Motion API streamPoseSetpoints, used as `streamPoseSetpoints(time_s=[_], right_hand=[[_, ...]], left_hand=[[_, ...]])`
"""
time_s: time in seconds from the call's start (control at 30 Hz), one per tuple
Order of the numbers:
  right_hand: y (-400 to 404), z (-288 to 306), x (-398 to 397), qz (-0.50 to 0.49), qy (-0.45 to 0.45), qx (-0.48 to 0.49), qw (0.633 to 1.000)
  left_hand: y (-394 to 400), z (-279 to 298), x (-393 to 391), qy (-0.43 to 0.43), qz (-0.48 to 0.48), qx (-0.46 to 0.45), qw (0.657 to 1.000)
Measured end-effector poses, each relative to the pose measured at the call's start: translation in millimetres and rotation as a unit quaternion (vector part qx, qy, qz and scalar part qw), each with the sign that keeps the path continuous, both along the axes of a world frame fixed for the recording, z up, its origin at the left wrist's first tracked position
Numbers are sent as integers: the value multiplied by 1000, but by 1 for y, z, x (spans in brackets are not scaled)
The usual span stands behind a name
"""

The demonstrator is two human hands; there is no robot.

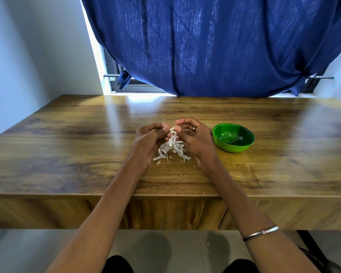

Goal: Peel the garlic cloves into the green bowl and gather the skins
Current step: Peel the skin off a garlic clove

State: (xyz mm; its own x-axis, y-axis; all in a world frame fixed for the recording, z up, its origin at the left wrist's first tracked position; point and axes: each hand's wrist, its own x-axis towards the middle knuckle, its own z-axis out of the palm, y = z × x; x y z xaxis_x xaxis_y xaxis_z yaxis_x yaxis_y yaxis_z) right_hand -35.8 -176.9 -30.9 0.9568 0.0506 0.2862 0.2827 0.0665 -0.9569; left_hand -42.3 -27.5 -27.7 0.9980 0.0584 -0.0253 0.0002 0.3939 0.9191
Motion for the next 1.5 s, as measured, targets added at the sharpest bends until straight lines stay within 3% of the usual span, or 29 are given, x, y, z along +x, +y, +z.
streamPoseSetpoints(time_s=[0.17,0.33,0.53,0.83,1.1,1.3,1.5], right_hand=[[0,0,0,-18,15,14,1000],[0,-1,1,-41,6,-1,999],[-1,-3,4,-9,43,9,999],[0,-9,4,-77,-41,-92,992],[-4,-2,-4,-46,23,-38,998],[-3,-2,-4,-89,-12,-74,993],[-5,2,-6,-25,84,0,996]], left_hand=[[-2,-1,-2,-37,24,67,997],[-4,-3,0,-105,54,197,973],[-5,-3,1,-109,73,201,971],[-7,-6,3,-155,97,290,939],[-8,-7,2,-152,121,318,928],[-9,-7,0,-162,147,331,918],[-6,-5,0,-132,94,232,959]])
